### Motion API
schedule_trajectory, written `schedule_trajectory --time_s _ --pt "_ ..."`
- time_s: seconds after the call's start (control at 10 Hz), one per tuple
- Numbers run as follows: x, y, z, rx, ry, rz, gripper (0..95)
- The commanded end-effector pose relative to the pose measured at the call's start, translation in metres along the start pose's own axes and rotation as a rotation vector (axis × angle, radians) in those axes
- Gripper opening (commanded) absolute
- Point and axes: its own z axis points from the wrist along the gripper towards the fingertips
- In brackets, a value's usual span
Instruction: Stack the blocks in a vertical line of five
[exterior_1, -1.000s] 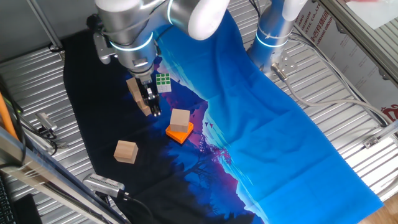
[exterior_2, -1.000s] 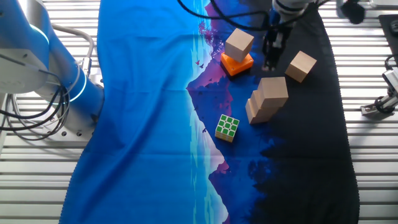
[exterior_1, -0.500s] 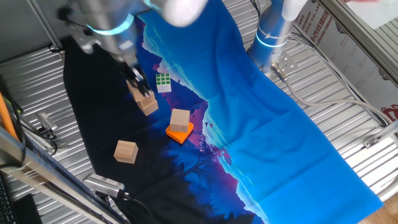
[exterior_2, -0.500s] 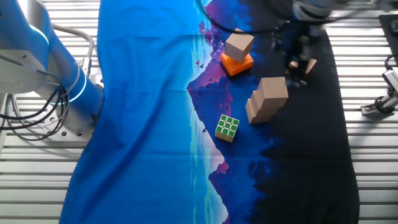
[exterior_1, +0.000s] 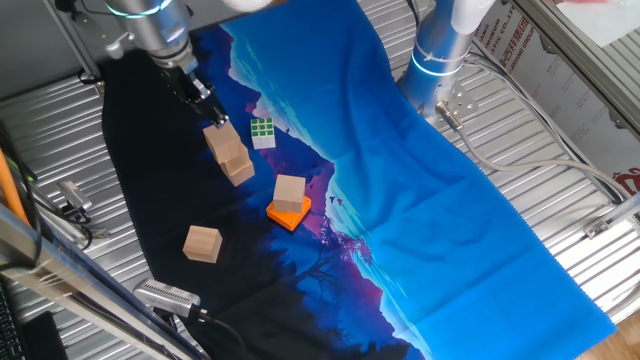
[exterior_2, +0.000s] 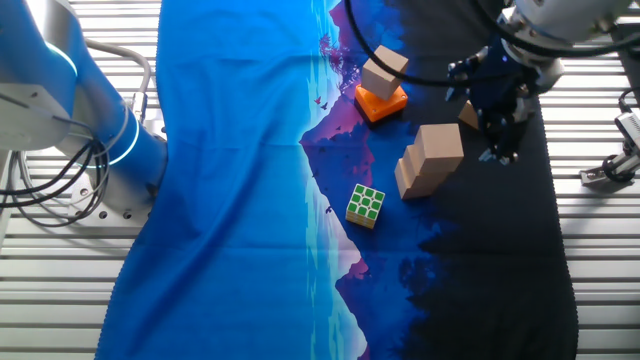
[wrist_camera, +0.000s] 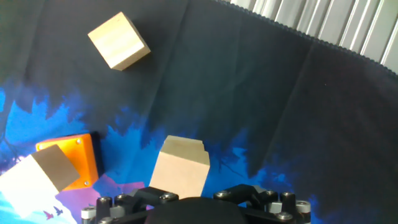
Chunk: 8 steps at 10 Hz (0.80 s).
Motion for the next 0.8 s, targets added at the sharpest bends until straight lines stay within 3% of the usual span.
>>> schedule_trajectory --time_s 0.1,0.2,0.3,0.4,0.5,0.6,0.8 --pt "-0.002 0.001 0.001 0.007 -0.002 0.026 95.0" --pt "-0.005 0.004 0.003 0.004 0.004 0.042 95.0" --pt "-0.011 0.023 0.003 -0.014 0.000 0.119 95.0" --pt "-0.018 0.056 0.004 -0.062 -0.013 0.244 95.0" --pt "-0.024 0.085 0.007 -0.089 -0.018 0.326 95.0" --pt "-0.027 0.118 0.010 -0.109 -0.028 0.390 76.0" --pt "-0.020 0.161 0.010 -0.127 -0.044 0.448 76.0"
